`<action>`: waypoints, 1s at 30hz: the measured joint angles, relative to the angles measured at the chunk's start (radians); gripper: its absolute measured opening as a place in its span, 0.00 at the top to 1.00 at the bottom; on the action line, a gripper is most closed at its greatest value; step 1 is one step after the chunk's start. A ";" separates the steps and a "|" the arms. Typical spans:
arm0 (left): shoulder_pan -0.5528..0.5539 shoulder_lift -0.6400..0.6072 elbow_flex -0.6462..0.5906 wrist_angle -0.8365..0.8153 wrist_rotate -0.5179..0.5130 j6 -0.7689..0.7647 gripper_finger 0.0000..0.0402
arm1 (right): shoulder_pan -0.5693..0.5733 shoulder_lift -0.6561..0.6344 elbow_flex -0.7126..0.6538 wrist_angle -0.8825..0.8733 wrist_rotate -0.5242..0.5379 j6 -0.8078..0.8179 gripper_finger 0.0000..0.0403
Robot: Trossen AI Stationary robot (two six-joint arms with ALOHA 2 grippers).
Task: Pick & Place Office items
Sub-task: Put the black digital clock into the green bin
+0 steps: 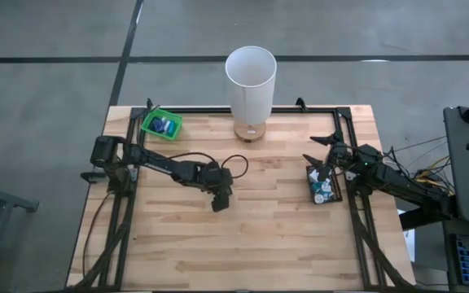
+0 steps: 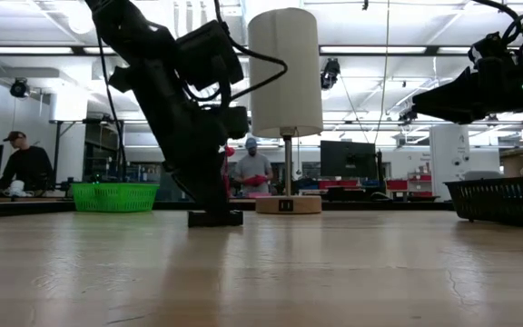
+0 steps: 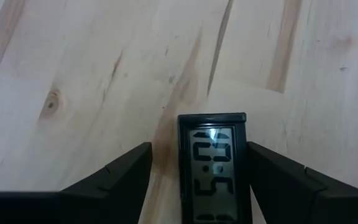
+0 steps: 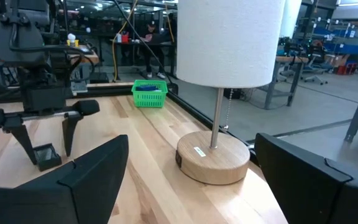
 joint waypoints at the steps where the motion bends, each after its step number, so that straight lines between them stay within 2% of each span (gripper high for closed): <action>1: 0.001 0.002 0.000 0.000 0.000 -0.002 0.36 | 0.000 0.000 0.000 0.000 0.000 0.000 0.13; 25: 0.001 0.004 -0.005 0.005 0.003 -0.015 0.36 | 0.000 0.000 0.000 0.000 0.000 0.000 0.14; 30: 0.001 0.004 -0.002 0.001 0.005 -0.009 0.42 | 0.000 0.000 0.000 0.000 0.000 0.000 0.15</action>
